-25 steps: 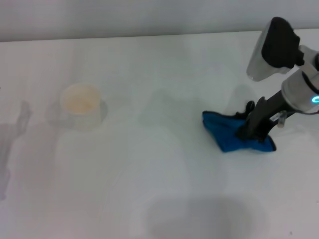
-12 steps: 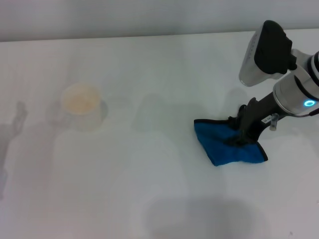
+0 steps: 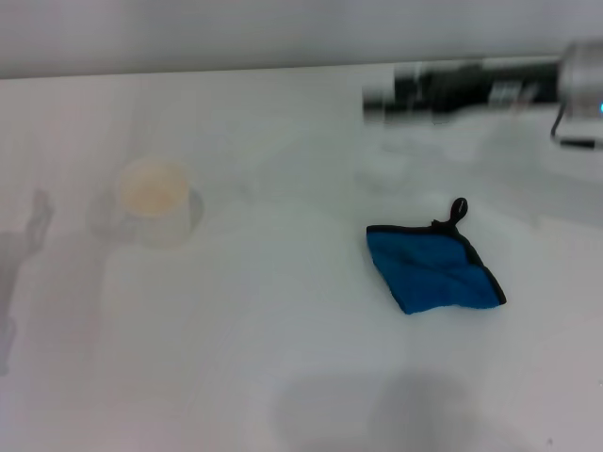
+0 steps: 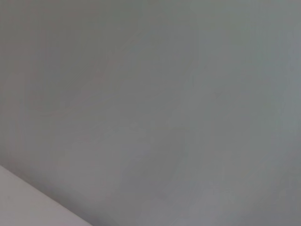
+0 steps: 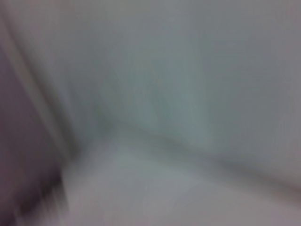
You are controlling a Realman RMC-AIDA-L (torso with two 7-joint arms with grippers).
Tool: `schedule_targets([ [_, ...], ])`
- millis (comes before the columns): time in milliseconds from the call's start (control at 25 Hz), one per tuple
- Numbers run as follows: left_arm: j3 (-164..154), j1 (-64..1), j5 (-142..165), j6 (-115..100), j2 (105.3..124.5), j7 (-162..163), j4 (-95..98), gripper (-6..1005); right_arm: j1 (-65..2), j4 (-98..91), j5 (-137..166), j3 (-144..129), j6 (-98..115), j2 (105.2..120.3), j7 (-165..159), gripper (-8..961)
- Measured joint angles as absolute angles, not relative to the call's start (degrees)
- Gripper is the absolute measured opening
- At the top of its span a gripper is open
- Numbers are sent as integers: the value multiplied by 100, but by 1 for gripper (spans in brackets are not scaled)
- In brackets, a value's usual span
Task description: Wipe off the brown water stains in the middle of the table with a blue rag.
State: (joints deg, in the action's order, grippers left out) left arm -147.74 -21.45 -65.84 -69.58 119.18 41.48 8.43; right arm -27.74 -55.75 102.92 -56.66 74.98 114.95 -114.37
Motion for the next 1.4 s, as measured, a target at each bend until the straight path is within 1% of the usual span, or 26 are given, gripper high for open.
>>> schedule_targets([
  [200,-14774,-2140,-6584,-6959,11918,4148,845,892,-2749,-3708,7758,-4176,7858,11465,-9831,844],
  [360,-14774,-2113,-6584,-6959,11918,4148,846,893,-2549,-2750,6721,-3402,7868,11527,-7798,840],
  [480,-14774,-2107,-6581,-6960,11918,4148,849,893,-2411,-2182,6157,-3296,7812,11531,-5909,838],
  [600,-14778,-2107,-6564,-6961,11906,4149,839,893,-2353,-1806,5940,-3288,7513,11531,-4719,835],
  [880,-14823,-2222,-6517,-6961,11900,4148,806,891,-2337,-1352,5809,-3279,6806,11531,-3773,834],
  [1080,-14837,-2246,-6436,-6974,11890,4148,801,889,-2337,-1042,5344,-3275,6773,11535,-3067,834],
  [1400,-14845,-2237,-6150,-7012,11872,4105,746,887,-2317,-958,5250,-3269,6802,11540,-3023,834],
])
